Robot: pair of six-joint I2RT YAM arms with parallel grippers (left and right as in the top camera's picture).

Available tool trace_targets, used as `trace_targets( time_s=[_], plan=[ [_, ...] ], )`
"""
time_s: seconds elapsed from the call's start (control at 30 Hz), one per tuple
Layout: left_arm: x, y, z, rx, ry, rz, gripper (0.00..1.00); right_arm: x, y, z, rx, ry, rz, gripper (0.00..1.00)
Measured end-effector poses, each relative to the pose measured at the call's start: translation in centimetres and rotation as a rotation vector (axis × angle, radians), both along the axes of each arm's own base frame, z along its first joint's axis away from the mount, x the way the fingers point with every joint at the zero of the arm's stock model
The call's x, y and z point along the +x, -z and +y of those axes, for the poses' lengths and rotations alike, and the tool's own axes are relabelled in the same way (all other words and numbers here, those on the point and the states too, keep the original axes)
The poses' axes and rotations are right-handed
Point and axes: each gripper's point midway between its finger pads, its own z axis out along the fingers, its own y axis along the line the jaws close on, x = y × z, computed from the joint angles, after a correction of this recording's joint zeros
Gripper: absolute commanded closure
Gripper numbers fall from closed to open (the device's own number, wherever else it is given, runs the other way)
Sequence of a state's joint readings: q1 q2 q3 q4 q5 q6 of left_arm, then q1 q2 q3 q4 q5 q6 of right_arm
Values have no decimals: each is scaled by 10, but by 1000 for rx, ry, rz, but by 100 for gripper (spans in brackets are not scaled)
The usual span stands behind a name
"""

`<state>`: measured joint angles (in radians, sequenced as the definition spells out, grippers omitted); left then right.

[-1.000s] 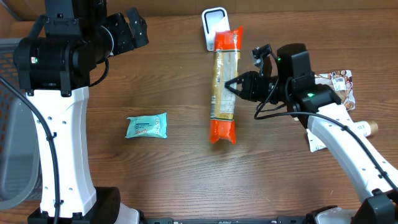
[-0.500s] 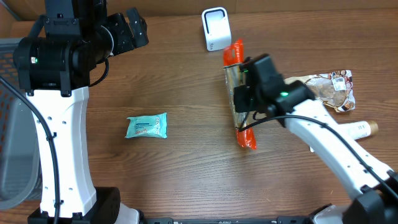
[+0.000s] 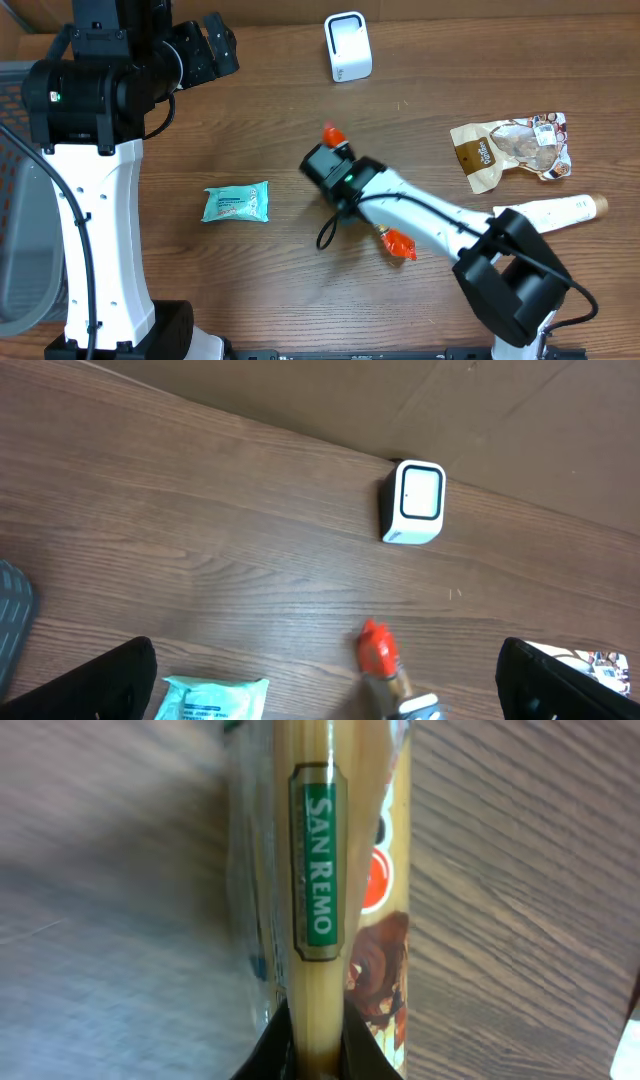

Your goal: Scan the item barcode

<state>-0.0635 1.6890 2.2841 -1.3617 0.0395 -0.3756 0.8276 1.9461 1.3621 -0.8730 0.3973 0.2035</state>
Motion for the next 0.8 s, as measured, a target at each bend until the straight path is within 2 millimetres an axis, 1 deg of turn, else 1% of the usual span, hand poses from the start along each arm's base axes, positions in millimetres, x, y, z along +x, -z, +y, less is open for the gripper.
trace_targets(
  time_s=[0.03,0.07,0.1,0.17,0.2,0.23,0.27,0.33,0.37,0.43,0.53,0.63,0.67,0.73,0.8],
  plan=[
    [0,0,0,0,0,0,0,-5,0,6,-6,-23,-5,90],
    [0,0,0,0,0,0,0,-10,-1,12,-10,-48,-6,70],
    [0,0,0,0,0,0,0,-19,-1,22,-10,-80,-5,59],
    [0,0,0,0,0,0,0,-33,-1,36,-3,-128,4,33],
    [0,0,0,0,0,0,0,-41,-2,43,-3,-150,14,27],
    [0,0,0,0,0,0,0,-45,-5,43,-10,-158,33,25],
    [0,0,0,0,0,0,0,-45,-7,39,-24,-156,47,23],
    [0,0,0,0,0,0,0,-42,-12,32,-34,-133,61,14],
    [0,0,0,0,0,0,0,-39,-12,26,-31,-121,86,14],
    [0,0,0,0,0,0,0,-42,-9,23,-5,-111,141,14],
    [0,0,0,0,0,0,0,-51,-3,34,60,-123,192,15],
    [0,0,0,0,0,0,0,-64,6,37,85,-135,246,20],
    [0,0,0,0,0,0,1,-68,10,36,87,-138,262,25],
    [0,0,0,0,0,0,1,-75,16,32,85,-137,288,31],
    [0,0,0,0,0,0,0,-79,21,29,80,-132,304,32]
  ],
)
